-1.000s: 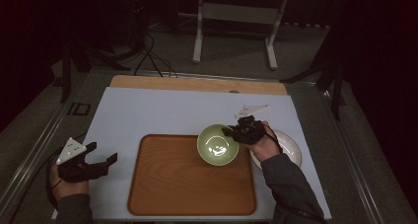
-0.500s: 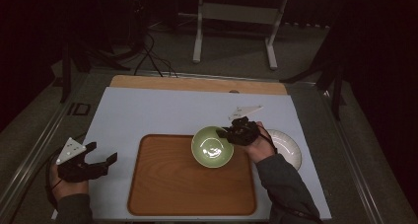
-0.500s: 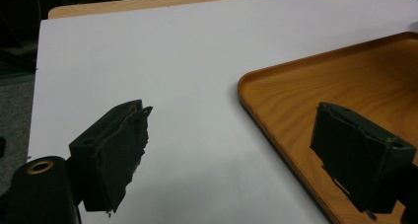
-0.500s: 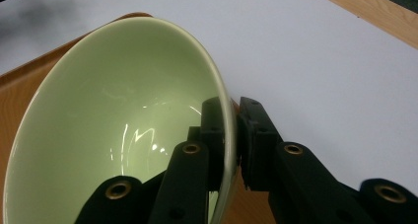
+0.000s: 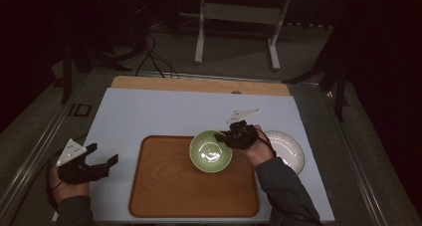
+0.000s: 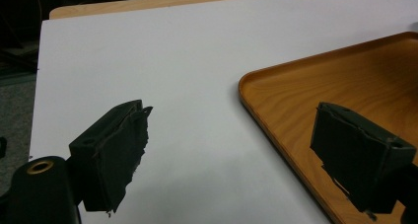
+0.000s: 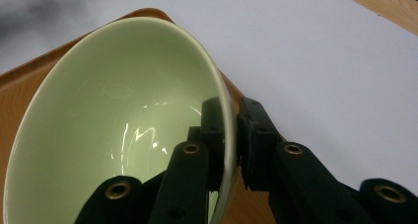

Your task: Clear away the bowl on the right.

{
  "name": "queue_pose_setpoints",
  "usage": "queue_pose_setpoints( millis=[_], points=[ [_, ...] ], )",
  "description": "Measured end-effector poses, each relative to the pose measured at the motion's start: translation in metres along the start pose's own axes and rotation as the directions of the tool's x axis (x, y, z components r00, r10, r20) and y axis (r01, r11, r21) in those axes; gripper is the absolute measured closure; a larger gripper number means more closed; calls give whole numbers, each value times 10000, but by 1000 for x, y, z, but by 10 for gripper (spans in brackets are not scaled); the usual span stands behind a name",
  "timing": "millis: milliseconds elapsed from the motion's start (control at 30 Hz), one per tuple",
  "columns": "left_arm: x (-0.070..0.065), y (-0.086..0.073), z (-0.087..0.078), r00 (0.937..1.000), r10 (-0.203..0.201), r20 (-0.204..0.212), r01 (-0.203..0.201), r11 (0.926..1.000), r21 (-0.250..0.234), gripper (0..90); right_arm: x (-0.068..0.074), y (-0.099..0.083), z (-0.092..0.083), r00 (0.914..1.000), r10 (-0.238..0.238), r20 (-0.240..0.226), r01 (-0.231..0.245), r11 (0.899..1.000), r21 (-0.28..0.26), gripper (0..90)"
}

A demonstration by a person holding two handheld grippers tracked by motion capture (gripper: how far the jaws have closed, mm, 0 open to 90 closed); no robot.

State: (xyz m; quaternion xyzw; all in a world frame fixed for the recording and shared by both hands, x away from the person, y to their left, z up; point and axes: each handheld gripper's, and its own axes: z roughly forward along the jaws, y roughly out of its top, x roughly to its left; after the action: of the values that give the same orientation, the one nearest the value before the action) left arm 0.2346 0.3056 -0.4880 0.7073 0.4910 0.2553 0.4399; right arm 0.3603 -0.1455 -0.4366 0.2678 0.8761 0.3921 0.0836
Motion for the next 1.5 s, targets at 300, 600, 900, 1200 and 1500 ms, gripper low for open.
queue_pose_setpoints(
  millis=[300, 600, 900, 1200, 1500],
  points=[
    [0, 0, 0, 10000, -7, -10, 7, 10000, -9, 139, 4, -6, 8, 9999, -20, -167, 23, 9999, 149, 818],
    [0, 0, 0, 10000, -1, -27, 1, 10000, -12, 139, 10, -15, 18, 9992, -19, -399, 34, 9993, 375, 818],
    [0, 0, -1, 10000, -7, -36, 7, 10000, -27, 139, 14, -15, 26, 9986, -61, -517, 84, 9989, 453, 818],
    [0, 0, -1, 10000, -18, -37, 18, 10000, -29, 139, 18, -19, 36, 9976, 7, -688, 37, 9980, 633, 818],
    [0, 0, 0, 10000, 2, -43, -2, 10000, -6, 140, 20, -23, 45, 9988, -109, -474, 154, 9952, 964, 826]
  ],
)
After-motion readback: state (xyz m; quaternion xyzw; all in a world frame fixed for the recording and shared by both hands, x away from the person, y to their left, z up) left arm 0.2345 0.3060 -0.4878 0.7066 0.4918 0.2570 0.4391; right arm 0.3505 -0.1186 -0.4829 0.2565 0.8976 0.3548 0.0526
